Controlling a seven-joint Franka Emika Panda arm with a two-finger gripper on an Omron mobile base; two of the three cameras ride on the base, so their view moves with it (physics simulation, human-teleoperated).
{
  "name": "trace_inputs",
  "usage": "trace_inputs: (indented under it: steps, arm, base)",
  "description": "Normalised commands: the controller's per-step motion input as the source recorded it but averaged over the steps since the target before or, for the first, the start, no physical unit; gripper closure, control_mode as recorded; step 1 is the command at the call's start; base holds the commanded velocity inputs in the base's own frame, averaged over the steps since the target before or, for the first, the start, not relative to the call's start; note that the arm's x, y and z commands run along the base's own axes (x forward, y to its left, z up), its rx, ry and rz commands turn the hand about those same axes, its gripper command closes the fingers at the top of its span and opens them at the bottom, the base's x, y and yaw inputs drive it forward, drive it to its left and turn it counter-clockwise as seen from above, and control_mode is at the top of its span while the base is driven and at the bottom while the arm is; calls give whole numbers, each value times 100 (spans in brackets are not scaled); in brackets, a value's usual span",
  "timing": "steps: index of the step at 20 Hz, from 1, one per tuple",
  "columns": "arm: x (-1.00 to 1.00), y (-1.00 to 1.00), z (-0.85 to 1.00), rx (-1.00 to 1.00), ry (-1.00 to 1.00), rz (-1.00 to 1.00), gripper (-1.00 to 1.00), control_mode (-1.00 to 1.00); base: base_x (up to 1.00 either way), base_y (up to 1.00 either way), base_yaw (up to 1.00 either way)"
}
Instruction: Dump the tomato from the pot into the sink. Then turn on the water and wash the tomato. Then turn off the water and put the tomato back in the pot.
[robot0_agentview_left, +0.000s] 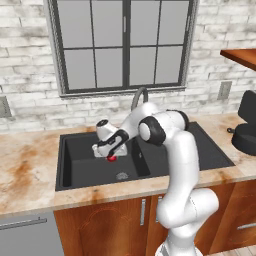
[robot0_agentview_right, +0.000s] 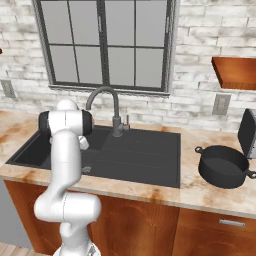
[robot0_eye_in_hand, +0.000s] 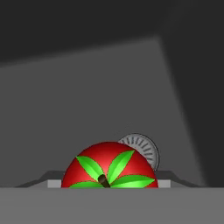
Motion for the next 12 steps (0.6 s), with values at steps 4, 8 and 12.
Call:
trace_inputs:
  steps: [4,8,12]
  arm:
    - [19,-7,-33,0,0,-2,100,-100]
    - [20,0,-41,0,-2,0,100,-100]
    - [15,0,-45,0,0,0,100,-100]
  base:
    - [0,0,0]
    - [0,0,0]
    - [0,0,0]
